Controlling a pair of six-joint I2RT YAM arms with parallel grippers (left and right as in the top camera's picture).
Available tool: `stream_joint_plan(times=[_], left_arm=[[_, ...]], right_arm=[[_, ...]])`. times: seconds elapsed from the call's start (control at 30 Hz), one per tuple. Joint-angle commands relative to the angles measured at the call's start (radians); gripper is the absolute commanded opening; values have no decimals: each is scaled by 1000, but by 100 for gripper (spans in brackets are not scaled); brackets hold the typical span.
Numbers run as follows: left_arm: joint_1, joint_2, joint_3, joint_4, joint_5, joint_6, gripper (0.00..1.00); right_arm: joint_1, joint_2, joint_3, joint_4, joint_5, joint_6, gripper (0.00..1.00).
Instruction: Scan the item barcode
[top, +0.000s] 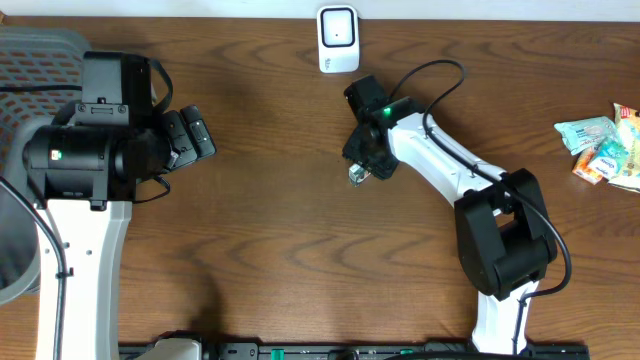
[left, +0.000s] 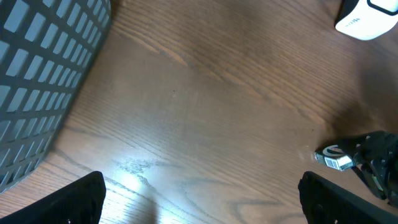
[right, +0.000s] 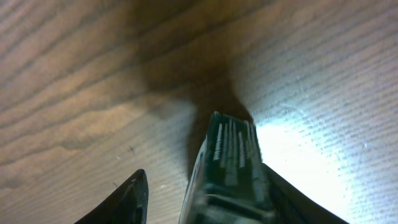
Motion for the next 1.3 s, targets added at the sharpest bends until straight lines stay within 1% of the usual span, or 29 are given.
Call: stream_joint_plan(times=[0.0,0.07,0.13,0.27,0.37,0.5,0.53,0.57,0.6,0.77,0.9,0.97,1.1,1.17,1.27], left_arm=[[3,-5,2,-4,-13,-12,98],[3,-5,2,-3,-13,-12,98],[3,-5,2,-3,-13,-12,98],[3,-5,2,-4,-13,-12,97],[3,-5,2,-3,-13,-12,98],[3,-5,2,-3,-13,-12,98],[3,-5,2,-3,-13,-12,98],[3,-5,2,-3,-13,-12,98],[3,-5,2,-3,-13,-12,98],[3,-5,2,-4,-13,-12,98],[3,-5,2,-3,-13,-12,98],[3,-5,2,-3,-13,-12,98],[3,-5,2,-4,-13,-12,98],[3,-5,2,-3,-13,-12,98],[3,-5,2,-3,-13,-12,98]], right_arm=[[6,1,-10,-7,19,-2,50],[7,1,-20,-7,20,-3,49],[6,1,-29,-8,25,-2,42],[6,1,-35,-21,26,-2,35],[8,1,-35,-32,26,-3,26],[11,1,-35,-32,26,-3,26],[12,1,-35,-34,26,-3,23],[12,1,-35,-35,26,-2,17],[12,1,-35,-35,26,-3,15],[2,-9,-27,-48,26,-13,14],[-18,-47,-25,-27,27,-102,13],[-27,-74,-25,-3,26,-158,1],[-37,-134,-25,63,27,-267,3],[-43,-170,-25,133,27,-337,7],[-48,-197,-25,245,27,-425,8]])
